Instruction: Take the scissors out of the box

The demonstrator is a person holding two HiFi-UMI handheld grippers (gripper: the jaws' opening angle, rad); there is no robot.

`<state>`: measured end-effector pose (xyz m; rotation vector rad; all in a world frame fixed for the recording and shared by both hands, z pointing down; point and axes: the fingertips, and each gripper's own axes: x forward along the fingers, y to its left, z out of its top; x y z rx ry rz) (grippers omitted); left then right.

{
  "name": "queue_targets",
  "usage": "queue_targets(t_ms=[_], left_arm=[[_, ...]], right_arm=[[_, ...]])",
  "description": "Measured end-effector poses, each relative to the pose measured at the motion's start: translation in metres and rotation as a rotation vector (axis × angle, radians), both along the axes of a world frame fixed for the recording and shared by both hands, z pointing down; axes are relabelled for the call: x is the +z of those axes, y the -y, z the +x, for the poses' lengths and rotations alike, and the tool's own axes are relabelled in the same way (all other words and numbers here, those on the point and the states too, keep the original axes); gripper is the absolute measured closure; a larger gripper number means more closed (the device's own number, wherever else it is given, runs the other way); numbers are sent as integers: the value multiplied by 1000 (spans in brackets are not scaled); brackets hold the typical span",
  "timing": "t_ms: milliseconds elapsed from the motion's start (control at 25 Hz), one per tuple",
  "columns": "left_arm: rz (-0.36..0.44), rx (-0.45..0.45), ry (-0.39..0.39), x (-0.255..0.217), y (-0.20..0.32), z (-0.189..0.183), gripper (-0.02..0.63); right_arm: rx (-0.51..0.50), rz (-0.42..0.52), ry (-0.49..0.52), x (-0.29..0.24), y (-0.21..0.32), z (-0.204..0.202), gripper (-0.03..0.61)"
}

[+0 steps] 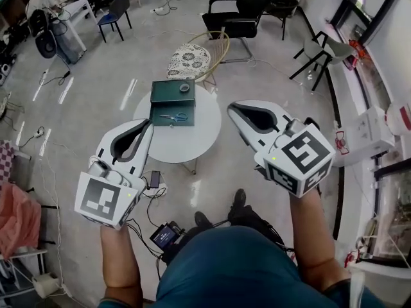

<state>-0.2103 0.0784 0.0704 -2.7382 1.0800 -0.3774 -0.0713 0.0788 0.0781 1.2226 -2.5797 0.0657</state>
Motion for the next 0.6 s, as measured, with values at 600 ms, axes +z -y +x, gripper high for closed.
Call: queue_targets(t_ms=[600], left_arm=[[-54, -278, 28, 6, 80, -60, 594]], right_arm=[[-267, -29, 40, 6, 149, -57, 540]])
